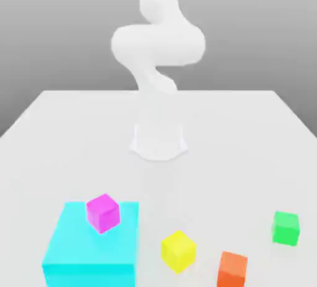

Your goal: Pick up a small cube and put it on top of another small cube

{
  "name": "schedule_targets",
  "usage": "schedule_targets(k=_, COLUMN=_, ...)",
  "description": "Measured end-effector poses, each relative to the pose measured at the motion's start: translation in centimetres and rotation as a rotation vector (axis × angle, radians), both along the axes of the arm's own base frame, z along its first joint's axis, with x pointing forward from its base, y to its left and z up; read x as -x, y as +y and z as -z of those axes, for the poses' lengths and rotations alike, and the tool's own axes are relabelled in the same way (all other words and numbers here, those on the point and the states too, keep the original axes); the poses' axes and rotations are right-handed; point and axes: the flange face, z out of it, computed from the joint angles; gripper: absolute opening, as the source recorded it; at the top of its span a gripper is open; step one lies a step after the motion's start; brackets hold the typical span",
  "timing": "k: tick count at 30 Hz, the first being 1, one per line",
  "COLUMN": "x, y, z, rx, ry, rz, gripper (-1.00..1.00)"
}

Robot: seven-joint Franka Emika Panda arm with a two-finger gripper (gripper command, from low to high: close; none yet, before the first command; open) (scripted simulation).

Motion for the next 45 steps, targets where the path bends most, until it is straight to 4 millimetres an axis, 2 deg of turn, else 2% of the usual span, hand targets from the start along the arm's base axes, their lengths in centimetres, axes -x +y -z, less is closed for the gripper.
schedule_targets(k=3, x=-3.8, y=1.2, z=4.6, rx=0.029, ry=0.079, rz=-0.128, gripper=0.0)
schedule_targets(k=7, x=-7.8, y=3.3, z=11.1, rx=0.072, ry=0.173, rz=-0.288, gripper=0.0)
schedule_targets(k=11, x=-10.5, y=5.7, z=18.1, rx=0.123, ry=0.262, rz=-0.444, gripper=0.0)
schedule_targets(k=14, x=-11.8, y=7.6, z=23.5, rx=0.167, ry=0.325, rz=-0.557, gripper=0.0)
schedule_targets(k=20, x=-12.3, y=11.6, z=34.3, rx=0.277, ry=0.445, rz=-0.793, gripper=0.0)
schedule_targets(k=28, x=-10.3, y=13.2, z=47.6, rx=0.454, ry=0.597, rz=-1.061, gripper=0.0)
schedule_targets(k=32, x=-10.1, y=13.3, z=53.2, rx=0.473, ry=0.609, rz=-1.087, gripper=0.0)
schedule_targets(k=33, x=-10.0, y=13.3, z=54.3, rx=0.473, ry=0.61, rz=-1.088, gripper=-1.0)
schedule_targets(k=38, x=-10.0, y=13.3, z=54.3, rx=0.472, ry=0.613, rz=-1.088, gripper=-1.0)
schedule_targets(k=39, x=-9.9, y=13.3, z=54.9, rx=0.472, ry=0.613, rz=-1.089, gripper=-1.0)
schedule_targets(k=40, x=-9.9, y=13.3, z=54.5, rx=0.473, ry=0.612, rz=-1.089, gripper=-1.0)
schedule_targets(k=44, x=-10.0, y=13.3, z=49.9, rx=0.473, ry=0.612, rz=-1.089, gripper=-1.0)
schedule_targets(k=45, x=-10.0, y=12.7, z=48.7, rx=0.467, ry=0.615, rz=-1.078, gripper=-1.0)
